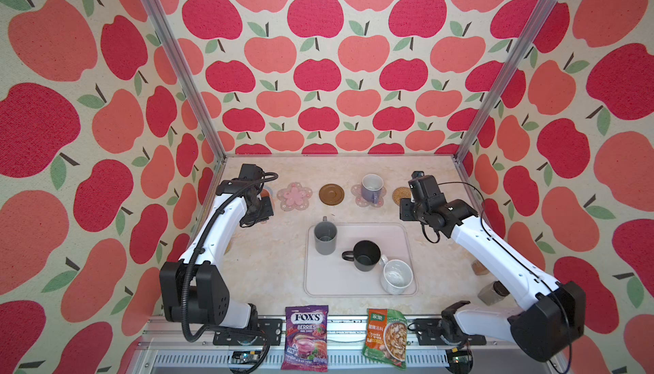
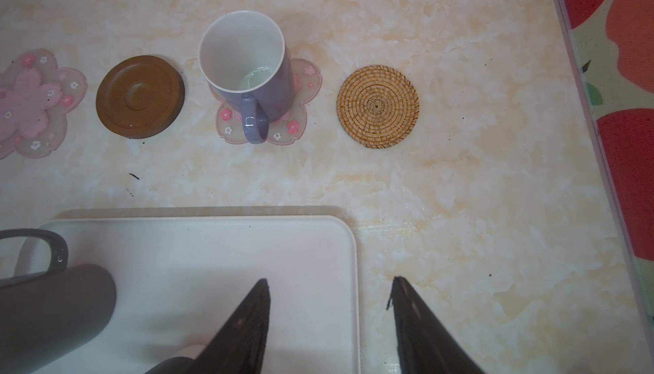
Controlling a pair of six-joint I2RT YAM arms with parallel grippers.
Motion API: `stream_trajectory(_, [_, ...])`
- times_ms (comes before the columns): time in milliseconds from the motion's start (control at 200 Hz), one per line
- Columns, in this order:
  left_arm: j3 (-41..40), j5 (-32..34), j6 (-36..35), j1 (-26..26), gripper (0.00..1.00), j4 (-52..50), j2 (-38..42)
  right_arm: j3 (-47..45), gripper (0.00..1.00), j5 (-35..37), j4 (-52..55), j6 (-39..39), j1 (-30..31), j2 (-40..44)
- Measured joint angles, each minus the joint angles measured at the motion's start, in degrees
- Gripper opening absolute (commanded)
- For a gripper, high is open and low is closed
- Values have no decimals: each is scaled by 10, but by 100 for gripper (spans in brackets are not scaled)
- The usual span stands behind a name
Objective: Place cups on coasters
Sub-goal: Place the cup on the coaster.
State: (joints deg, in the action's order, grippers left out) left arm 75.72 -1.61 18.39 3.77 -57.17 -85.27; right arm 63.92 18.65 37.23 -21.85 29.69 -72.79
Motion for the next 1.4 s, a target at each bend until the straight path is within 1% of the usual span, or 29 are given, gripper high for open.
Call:
stream_trajectory(185, [56, -3, -30, -38, 0, 20, -64, 15, 60, -3, -7, 22, -2, -20])
stream_trajectory(305, [85, -8, -36, -63, 0, 31, -103, 39, 60, -4, -7, 38, -2, -45])
stream_trajectory(465, [123, -8, -47, -83, 0, 43, -156, 71, 60, -7, -8, 53, -4, -73])
stream_trajectory(865, [216, -18, -92, -82, 0, 66, -280, 111, 60, -25, -7, 56, -27, -112])
stream_trajectory(1401, [226, 8, -130, -64, 0, 61, -305, 130, 60, -44, -7, 50, -36, -140])
